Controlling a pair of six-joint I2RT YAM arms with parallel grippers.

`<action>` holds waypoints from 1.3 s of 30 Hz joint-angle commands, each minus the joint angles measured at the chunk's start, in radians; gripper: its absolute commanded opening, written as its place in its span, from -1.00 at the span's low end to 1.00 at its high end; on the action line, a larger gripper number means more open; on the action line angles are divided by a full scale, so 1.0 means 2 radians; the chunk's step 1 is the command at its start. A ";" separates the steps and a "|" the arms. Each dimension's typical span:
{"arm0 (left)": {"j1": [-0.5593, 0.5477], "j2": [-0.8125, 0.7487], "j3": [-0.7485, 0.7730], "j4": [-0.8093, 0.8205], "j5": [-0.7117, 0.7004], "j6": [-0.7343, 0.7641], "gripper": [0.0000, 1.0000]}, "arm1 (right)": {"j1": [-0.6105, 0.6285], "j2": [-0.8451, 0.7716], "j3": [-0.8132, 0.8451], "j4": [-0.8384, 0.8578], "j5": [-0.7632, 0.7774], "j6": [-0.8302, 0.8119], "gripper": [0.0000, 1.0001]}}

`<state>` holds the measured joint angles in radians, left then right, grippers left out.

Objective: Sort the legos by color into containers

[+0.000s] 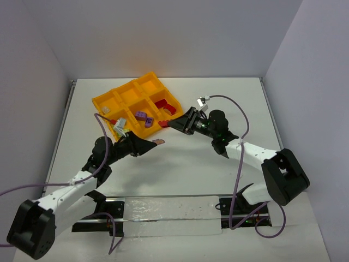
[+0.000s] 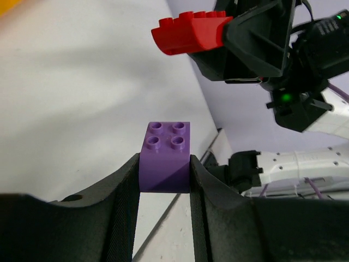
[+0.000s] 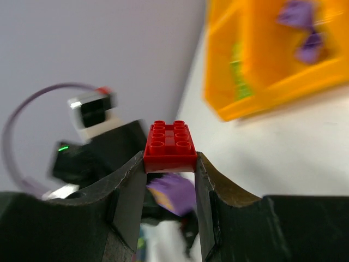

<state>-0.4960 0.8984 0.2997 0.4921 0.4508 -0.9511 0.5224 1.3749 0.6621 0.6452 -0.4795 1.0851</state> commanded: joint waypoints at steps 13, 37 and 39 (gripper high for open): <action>0.023 0.221 0.352 -0.364 -0.325 0.177 -1.00 | -0.067 -0.163 -0.004 -0.270 0.173 -0.209 -1.00; 0.028 0.342 0.505 -0.411 -0.366 0.168 0.72 | -0.065 -0.108 0.056 -0.272 0.113 -0.236 -1.00; 0.028 0.317 0.510 -0.420 -0.357 0.165 0.72 | -0.061 -0.074 0.088 -0.271 0.105 -0.241 -1.00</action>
<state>-0.4431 1.6537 1.2452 -0.3245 -0.3000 -0.6230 0.3930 1.1343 0.7027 0.0690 -0.2177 0.6441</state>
